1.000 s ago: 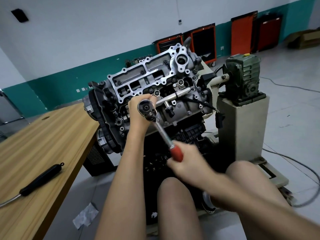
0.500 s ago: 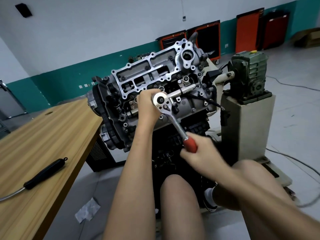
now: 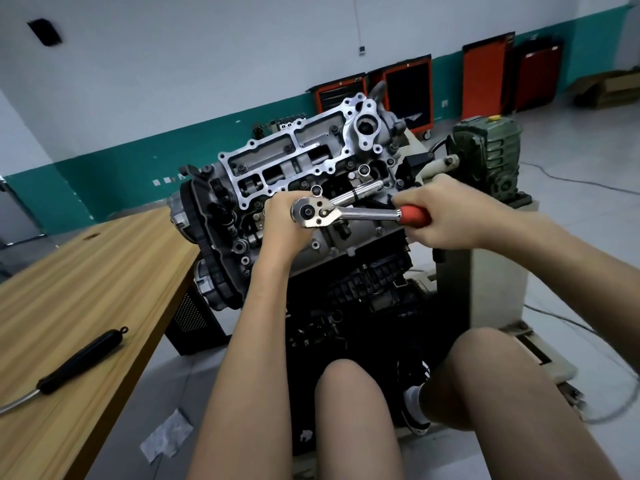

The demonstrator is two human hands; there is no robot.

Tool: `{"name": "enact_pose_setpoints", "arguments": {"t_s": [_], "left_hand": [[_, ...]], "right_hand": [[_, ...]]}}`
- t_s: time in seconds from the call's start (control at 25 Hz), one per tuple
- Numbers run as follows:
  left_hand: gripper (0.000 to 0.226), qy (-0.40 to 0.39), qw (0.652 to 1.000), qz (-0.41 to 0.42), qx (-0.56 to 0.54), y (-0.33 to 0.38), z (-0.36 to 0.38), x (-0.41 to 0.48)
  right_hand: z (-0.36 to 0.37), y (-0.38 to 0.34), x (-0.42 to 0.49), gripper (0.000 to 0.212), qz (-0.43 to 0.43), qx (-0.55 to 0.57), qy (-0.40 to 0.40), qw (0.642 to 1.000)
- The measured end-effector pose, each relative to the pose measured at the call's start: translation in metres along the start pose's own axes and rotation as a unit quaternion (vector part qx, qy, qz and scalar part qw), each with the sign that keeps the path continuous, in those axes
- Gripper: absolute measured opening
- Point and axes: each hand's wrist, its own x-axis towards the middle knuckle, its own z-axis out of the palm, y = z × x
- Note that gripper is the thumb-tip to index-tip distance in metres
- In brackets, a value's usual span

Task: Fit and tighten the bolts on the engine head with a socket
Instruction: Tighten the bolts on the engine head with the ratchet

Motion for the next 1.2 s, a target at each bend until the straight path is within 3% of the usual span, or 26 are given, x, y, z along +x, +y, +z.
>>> {"name": "enact_pose_setpoints", "arguments": {"t_s": [0.08, 0.16, 0.32, 0.4, 0.52, 0.64, 0.76, 0.88, 0.96, 1.04, 1.12, 1.2], "left_hand": [[0.05, 0.028, 0.999, -0.015, -0.036, 0.0, 0.0, -0.002], [0.055, 0.05, 0.997, -0.028, -0.06, 0.004, 0.005, -0.002], [0.058, 0.077, 0.995, -0.046, -0.051, 0.01, 0.016, -0.001], [0.052, 0.084, 0.994, -0.043, -0.046, 0.006, 0.015, -0.001], [0.049, 0.07, 0.996, -0.036, -0.05, 0.0, 0.009, -0.003], [0.054, 0.039, 0.999, -0.013, -0.023, 0.0, 0.005, -0.001], [0.047, 0.025, 0.999, 0.016, 0.01, -0.001, 0.003, 0.0], [0.059, 0.049, 0.998, -0.022, -0.033, 0.0, 0.005, 0.0], [0.06, 0.06, 0.996, -0.044, -0.043, 0.004, 0.011, -0.001], [0.057, 0.075, 0.994, -0.062, -0.054, 0.005, 0.016, 0.0], [0.053, 0.091, 0.991, -0.068, -0.068, 0.003, 0.015, -0.001], [0.05, 0.091, 0.993, -0.054, -0.06, 0.0, 0.012, 0.0]], "right_hand": [[0.02, -0.014, -0.011, 0.034, 0.014, 0.047, 0.014, 0.999], [0.062, -0.04, -0.036, 0.037, 0.055, 0.184, 0.048, 0.98], [0.133, -0.105, -0.052, 0.034, 0.162, 0.464, 0.115, 0.863], [0.142, -0.123, -0.052, 0.024, 0.162, 0.507, 0.104, 0.84], [0.109, -0.082, -0.05, 0.031, 0.107, 0.383, 0.059, 0.915], [0.04, -0.018, -0.022, 0.03, 0.035, 0.137, -0.024, 0.99], [0.001, 0.004, 0.005, 0.025, -0.018, -0.009, -0.019, 1.0], [0.034, -0.015, -0.015, 0.037, 0.031, 0.084, 0.011, 0.996], [0.08, -0.047, -0.039, 0.039, 0.076, 0.241, 0.06, 0.966], [0.122, -0.09, -0.051, 0.039, 0.138, 0.432, 0.095, 0.886], [0.148, -0.128, -0.048, 0.032, 0.166, 0.527, 0.104, 0.827], [0.147, -0.132, -0.047, 0.031, 0.161, 0.511, 0.098, 0.839]]}}
